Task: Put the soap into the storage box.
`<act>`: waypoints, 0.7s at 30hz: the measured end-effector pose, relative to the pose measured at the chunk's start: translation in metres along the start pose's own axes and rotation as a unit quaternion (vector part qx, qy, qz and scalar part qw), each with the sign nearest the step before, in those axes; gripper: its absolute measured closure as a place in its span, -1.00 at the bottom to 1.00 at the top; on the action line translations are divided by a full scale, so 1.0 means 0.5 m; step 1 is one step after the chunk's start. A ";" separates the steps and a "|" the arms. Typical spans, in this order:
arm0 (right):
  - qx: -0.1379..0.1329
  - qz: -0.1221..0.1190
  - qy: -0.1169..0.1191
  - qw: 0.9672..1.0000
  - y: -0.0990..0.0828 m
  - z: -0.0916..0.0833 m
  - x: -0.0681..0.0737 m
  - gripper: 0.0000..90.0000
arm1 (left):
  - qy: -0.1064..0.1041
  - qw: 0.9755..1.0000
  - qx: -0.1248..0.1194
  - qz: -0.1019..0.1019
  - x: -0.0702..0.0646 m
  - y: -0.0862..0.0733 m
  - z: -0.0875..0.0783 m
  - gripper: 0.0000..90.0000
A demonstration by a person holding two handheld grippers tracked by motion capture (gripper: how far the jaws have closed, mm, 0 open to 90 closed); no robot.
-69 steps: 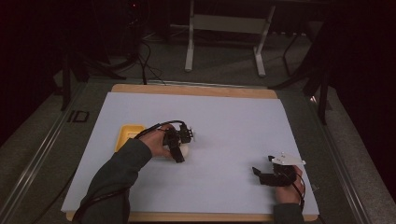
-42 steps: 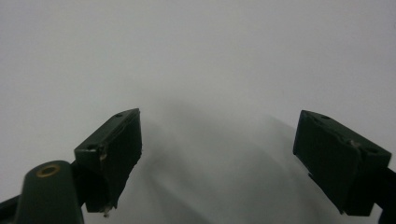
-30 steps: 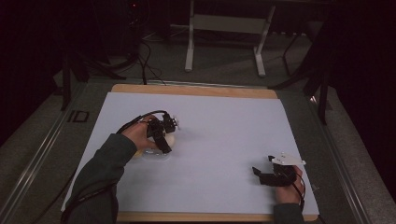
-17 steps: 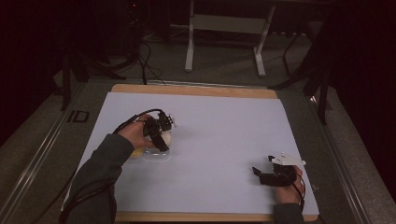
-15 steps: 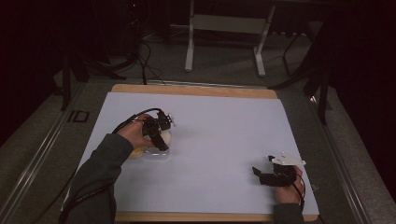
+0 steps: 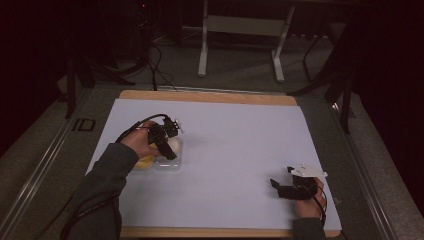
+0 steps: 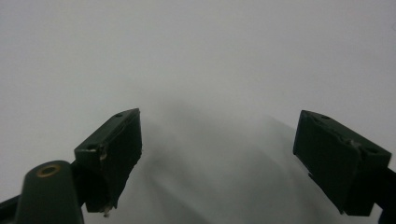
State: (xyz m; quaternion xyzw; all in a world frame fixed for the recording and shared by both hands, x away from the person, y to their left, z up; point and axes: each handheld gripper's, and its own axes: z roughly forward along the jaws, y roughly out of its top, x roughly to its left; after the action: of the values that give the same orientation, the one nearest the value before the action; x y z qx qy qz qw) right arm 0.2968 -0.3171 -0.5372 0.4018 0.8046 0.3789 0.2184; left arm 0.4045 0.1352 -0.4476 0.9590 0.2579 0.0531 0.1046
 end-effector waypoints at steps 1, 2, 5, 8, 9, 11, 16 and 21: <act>0.000 0.000 0.000 1.000 0.000 0.000 0.000 -0.66 | 0.000 1.000 0.000 -0.002 0.000 -0.001 0.000 -0.43; 0.000 0.000 0.000 1.000 0.000 0.000 0.000 -0.66 | 0.001 1.000 0.000 -0.002 0.001 -0.002 0.001 -0.43; 0.000 0.000 0.000 1.000 0.000 0.000 0.000 -0.66 | 0.005 1.000 -0.001 -0.005 0.002 -0.005 0.002 -0.43; 0.000 -0.001 0.000 1.000 0.000 0.000 0.000 -0.66 | 0.004 1.000 -0.003 -0.015 0.008 -0.012 0.001 -0.43; 0.000 -0.001 0.000 1.000 0.000 0.000 0.000 -0.66 | 0.004 1.000 -0.003 -0.017 0.009 -0.014 0.001 -0.43; 0.001 -0.001 0.000 1.000 0.000 0.000 0.000 -0.66 | 0.003 1.000 -0.001 -0.017 0.012 -0.017 -0.001 -0.43; 0.001 -0.002 0.000 1.000 0.000 0.000 0.001 -0.66 | 0.006 1.000 0.003 -0.025 0.018 -0.024 -0.005 -0.43; 0.001 -0.002 -0.001 1.000 0.000 0.000 0.001 -0.66 | 0.008 0.999 0.003 -0.037 0.024 -0.031 -0.006 -0.43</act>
State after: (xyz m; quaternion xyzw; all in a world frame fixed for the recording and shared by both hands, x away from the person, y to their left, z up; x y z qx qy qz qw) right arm 0.2968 -0.3167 -0.5373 0.4005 0.8058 0.3770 0.2192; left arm 0.4069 0.1550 -0.4479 0.9487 0.2943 0.0561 0.1016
